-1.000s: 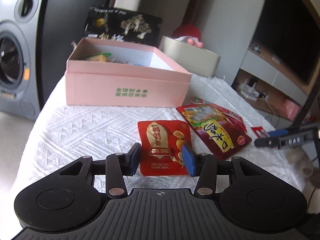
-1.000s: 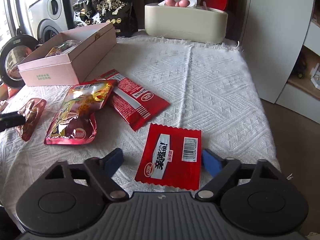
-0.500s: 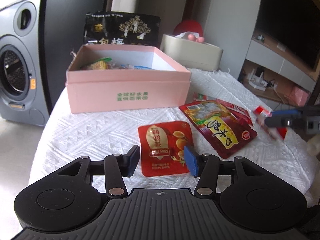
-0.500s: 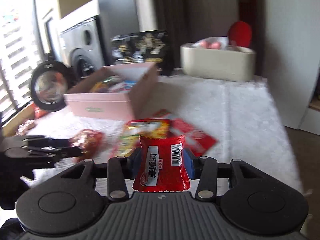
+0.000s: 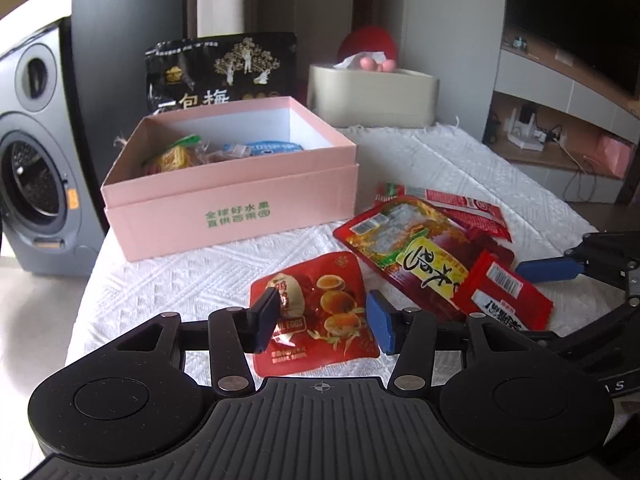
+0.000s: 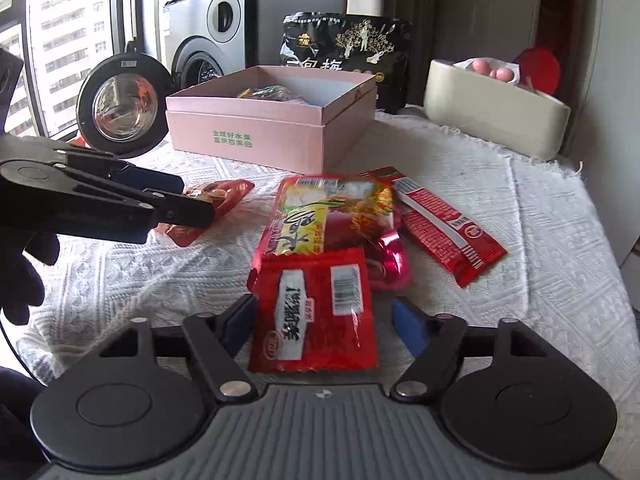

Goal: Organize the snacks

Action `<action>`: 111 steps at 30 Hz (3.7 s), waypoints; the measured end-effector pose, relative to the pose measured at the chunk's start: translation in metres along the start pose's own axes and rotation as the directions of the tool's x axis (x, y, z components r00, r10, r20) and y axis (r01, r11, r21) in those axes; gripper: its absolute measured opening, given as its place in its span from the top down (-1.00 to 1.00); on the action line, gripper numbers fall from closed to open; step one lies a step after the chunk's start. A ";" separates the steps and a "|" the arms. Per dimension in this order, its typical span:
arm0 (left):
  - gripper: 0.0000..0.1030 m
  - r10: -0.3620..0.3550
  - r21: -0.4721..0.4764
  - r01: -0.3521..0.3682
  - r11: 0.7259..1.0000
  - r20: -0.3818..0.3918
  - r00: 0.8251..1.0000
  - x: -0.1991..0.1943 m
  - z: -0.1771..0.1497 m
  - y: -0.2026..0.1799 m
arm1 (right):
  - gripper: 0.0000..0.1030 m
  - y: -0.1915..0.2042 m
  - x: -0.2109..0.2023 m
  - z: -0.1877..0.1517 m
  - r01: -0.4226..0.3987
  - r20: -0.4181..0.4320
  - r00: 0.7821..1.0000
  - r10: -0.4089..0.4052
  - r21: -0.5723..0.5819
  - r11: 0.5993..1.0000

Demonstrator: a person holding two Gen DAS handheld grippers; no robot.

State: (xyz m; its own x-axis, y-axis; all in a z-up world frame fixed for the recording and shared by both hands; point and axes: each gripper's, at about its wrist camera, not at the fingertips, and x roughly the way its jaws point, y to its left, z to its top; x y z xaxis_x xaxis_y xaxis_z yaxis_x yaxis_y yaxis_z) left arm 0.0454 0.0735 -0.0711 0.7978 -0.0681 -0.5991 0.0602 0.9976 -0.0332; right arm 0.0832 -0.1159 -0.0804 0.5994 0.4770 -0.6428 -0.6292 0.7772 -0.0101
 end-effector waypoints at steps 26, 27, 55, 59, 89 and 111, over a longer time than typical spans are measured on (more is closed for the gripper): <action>-0.32 0.013 -0.047 -0.012 0.999 0.024 1.000 -0.003 0.001 0.009 | -0.76 -0.005 0.002 -0.006 0.019 0.018 1.000 -0.020 0.050 0.999; -0.32 0.011 -0.048 -0.010 0.999 0.016 1.000 -0.002 0.001 0.009 | -0.76 -0.005 0.002 -0.006 0.019 0.018 1.000 -0.020 0.051 0.999; -0.62 0.060 -0.044 -0.063 0.997 -0.062 0.996 0.020 -0.002 0.005 | -1.00 -0.014 0.005 0.002 -0.068 -0.051 0.996 0.071 0.064 0.996; -0.62 0.057 -0.036 -0.059 0.998 -0.055 0.997 0.019 -0.003 0.006 | -1.00 -0.009 0.006 0.001 -0.052 -0.049 0.997 0.053 0.025 0.998; -0.44 -0.027 -0.117 0.032 0.993 0.042 0.999 -0.034 -0.014 0.011 | 0.27 -0.007 -0.058 0.023 -0.108 0.066 0.992 0.111 -0.047 0.993; -0.47 -0.154 -0.294 0.123 0.948 -0.084 0.985 0.111 0.167 0.114 | 0.28 -0.021 0.028 0.250 -0.106 0.212 0.972 0.103 0.006 0.994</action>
State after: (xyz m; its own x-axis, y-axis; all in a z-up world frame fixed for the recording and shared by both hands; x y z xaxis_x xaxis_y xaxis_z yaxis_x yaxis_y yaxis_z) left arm 0.2405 0.1778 -0.0077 0.7256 -0.2195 -0.6522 -0.0217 0.9400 -0.3405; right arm 0.2368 -0.0158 0.0930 0.6230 0.6305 -0.4630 -0.6865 0.7244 0.0628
